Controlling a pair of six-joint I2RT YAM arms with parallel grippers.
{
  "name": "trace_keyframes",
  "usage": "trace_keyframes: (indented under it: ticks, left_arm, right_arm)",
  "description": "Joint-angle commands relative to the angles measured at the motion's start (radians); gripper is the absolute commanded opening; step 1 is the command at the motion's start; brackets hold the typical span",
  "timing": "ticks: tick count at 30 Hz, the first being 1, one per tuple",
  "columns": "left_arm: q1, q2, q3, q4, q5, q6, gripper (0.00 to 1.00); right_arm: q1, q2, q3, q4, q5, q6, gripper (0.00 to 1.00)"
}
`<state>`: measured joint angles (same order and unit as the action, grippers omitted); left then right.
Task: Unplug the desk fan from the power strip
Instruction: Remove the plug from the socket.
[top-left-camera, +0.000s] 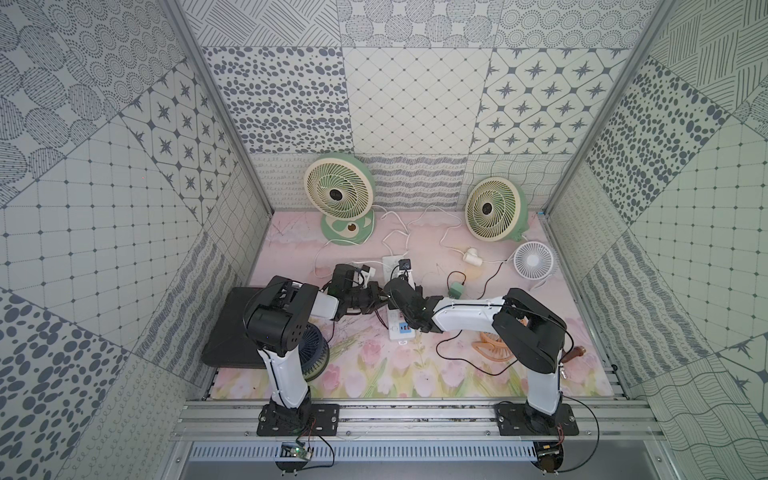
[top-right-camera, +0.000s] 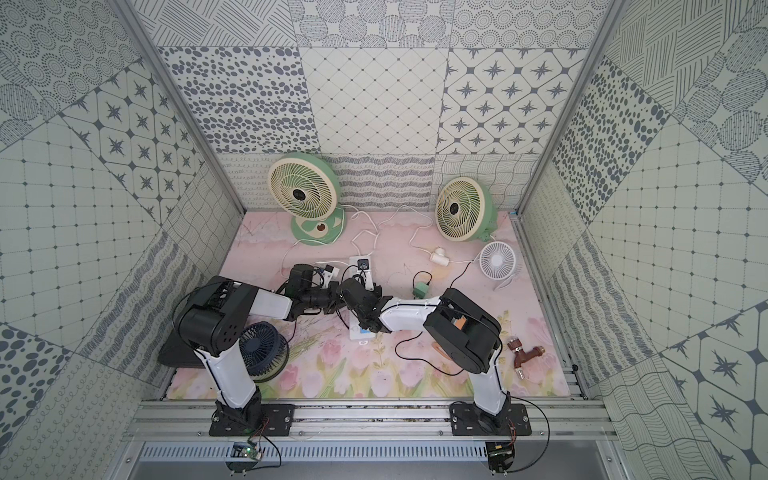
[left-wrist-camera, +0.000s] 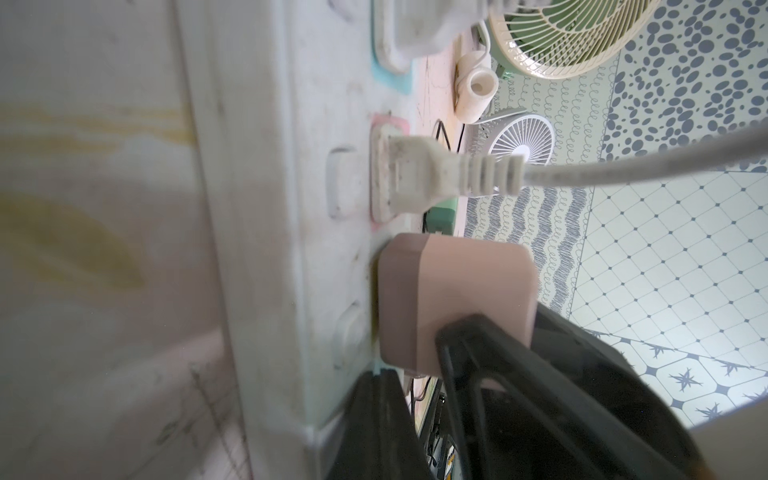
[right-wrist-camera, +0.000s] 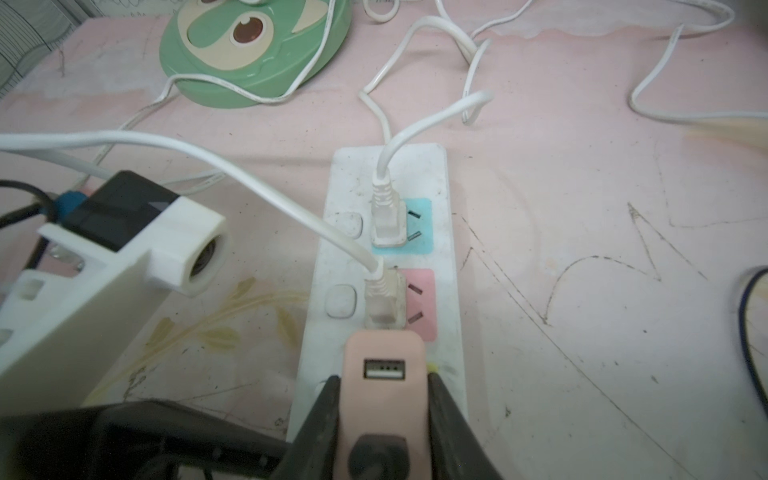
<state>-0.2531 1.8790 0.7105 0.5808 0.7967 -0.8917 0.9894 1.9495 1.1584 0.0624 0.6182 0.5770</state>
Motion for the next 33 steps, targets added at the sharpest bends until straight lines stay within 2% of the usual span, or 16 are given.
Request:
trace_keyframes:
  ticks: [1, 6, 15, 23, 29, 33]
  left_arm:
    - [0.003, 0.012, 0.003, -0.093, -0.057, 0.037, 0.00]
    - [0.006, 0.011, 0.003, -0.095, -0.062, 0.039, 0.00]
    - [0.008, 0.004, 0.000, -0.103, -0.063, 0.044, 0.00]
    - [0.012, -0.006, -0.006, -0.108, -0.069, 0.049, 0.00]
    - [0.012, -0.001, -0.005, -0.107, -0.068, 0.046, 0.00]
    - [0.012, -0.001, -0.005, -0.107, -0.067, 0.047, 0.00]
  right_arm:
    - [0.025, -0.005, 0.044, 0.021, 0.059, -0.027, 0.17]
    - [-0.039, -0.060, -0.049, 0.079, -0.039, 0.078, 0.16]
    - [0.005, -0.030, 0.016, 0.037, 0.003, 0.006, 0.17]
    - [-0.034, -0.067, -0.027, 0.065, -0.088, 0.064, 0.17]
    - [0.015, -0.033, 0.047, 0.000, -0.012, -0.028, 0.17]
    - [0.008, -0.049, 0.029, -0.009, 0.010, -0.028, 0.18]
